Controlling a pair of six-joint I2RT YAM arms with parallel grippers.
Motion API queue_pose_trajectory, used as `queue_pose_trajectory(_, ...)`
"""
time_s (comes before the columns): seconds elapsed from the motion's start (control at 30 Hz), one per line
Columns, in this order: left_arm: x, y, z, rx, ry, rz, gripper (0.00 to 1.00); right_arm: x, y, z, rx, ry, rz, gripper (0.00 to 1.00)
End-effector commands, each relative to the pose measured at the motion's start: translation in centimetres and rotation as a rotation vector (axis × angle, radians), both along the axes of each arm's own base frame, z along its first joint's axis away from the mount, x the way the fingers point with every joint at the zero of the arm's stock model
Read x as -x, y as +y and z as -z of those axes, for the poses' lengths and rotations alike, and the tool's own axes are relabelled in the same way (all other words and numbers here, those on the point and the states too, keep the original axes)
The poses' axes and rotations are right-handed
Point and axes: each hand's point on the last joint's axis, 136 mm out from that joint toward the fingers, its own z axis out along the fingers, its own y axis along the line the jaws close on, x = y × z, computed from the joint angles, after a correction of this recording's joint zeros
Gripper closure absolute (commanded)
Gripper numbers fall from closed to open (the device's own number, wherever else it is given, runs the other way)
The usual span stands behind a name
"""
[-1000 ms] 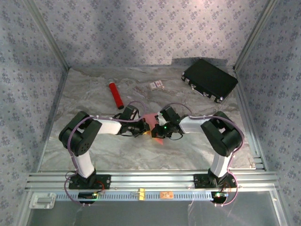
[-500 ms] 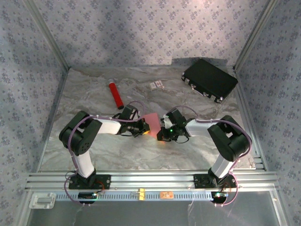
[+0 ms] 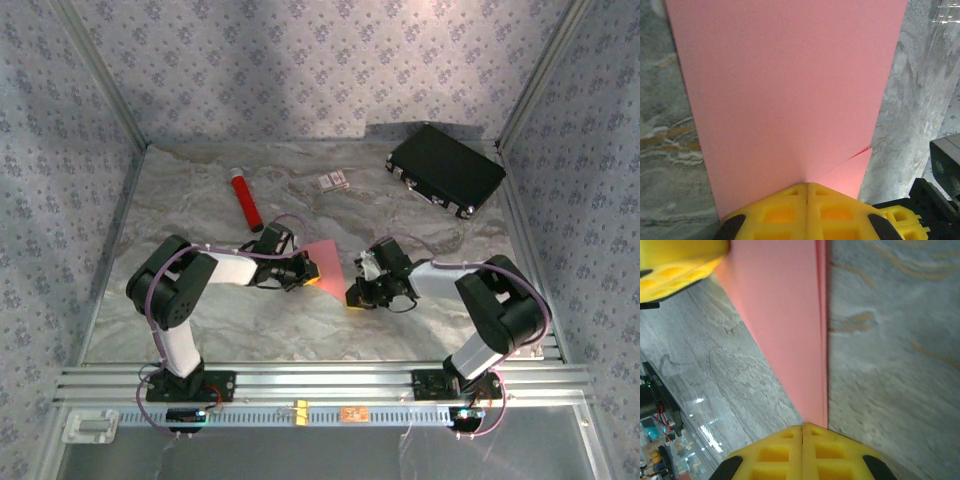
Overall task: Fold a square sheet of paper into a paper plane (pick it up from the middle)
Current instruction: Third fold the triangle at the center of the table.
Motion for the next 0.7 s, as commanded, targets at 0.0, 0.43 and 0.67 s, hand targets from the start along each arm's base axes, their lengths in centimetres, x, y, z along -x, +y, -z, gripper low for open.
queue_pose_trajectory(0.0, 1.2, 2.3, 3.7, -0.106, 0.087, -0.050, 1.00, 2.2, -2.0, 1.3, 0.036, 0.080, 0.008, 0.96)
queue_pose_trajectory(0.43, 1.1, 1.8, 3.3, -0.090, 0.077, -0.029, 1.00, -2.5, 0.9, -3.6, -0.058, -0.057, -0.006, 0.93)
queue_pose_trajectory(0.67, 0.5, 1.3, 1.9, -0.067, 0.049, -0.024, 1.00, -1.3, 0.5, 0.9, 0.043, 0.059, -0.016, 0.96)
